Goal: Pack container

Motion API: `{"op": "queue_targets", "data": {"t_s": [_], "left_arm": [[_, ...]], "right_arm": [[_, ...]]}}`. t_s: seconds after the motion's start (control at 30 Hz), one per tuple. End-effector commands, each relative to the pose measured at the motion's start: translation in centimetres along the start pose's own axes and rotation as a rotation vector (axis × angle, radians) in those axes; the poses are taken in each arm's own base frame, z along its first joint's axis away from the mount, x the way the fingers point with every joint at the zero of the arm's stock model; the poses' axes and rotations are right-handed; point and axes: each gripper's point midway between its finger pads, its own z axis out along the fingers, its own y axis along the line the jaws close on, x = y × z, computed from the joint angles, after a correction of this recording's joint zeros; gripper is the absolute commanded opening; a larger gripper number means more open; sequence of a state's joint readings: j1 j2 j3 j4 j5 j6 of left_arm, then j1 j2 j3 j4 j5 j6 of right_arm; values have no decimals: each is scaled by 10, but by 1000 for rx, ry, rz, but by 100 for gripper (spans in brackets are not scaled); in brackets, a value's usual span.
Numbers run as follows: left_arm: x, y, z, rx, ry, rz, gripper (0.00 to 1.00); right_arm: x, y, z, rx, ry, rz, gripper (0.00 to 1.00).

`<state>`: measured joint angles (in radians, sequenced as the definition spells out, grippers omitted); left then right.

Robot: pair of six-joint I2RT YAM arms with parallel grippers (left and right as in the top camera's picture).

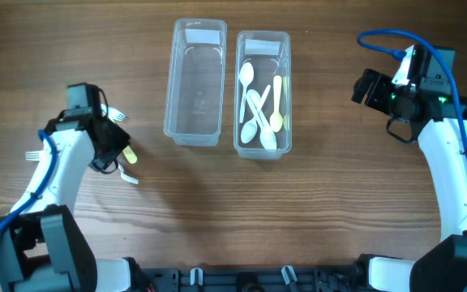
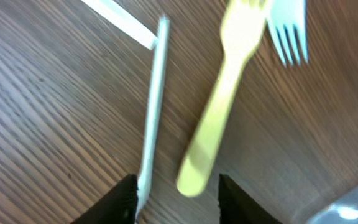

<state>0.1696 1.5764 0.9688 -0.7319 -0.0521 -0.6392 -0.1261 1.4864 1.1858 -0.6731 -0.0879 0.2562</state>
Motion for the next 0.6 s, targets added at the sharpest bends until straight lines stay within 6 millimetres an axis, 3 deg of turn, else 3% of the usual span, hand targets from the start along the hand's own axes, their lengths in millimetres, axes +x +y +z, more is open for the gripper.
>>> {"op": "queue_targets", "data": {"t_s": [0.0,0.4,0.57], "left_arm": [[-19,13,-1,15,-20,-107,39],[-20,15,0,37,1,-131,42],[-17,17,6,18,19,-130,31]], "right_arm": [[-7,-1,-5,8,-25,-19,100],[-7,-1,-5,8,-25,-18,100],[-7,-1,-5,8,-25,-18,100]]}}
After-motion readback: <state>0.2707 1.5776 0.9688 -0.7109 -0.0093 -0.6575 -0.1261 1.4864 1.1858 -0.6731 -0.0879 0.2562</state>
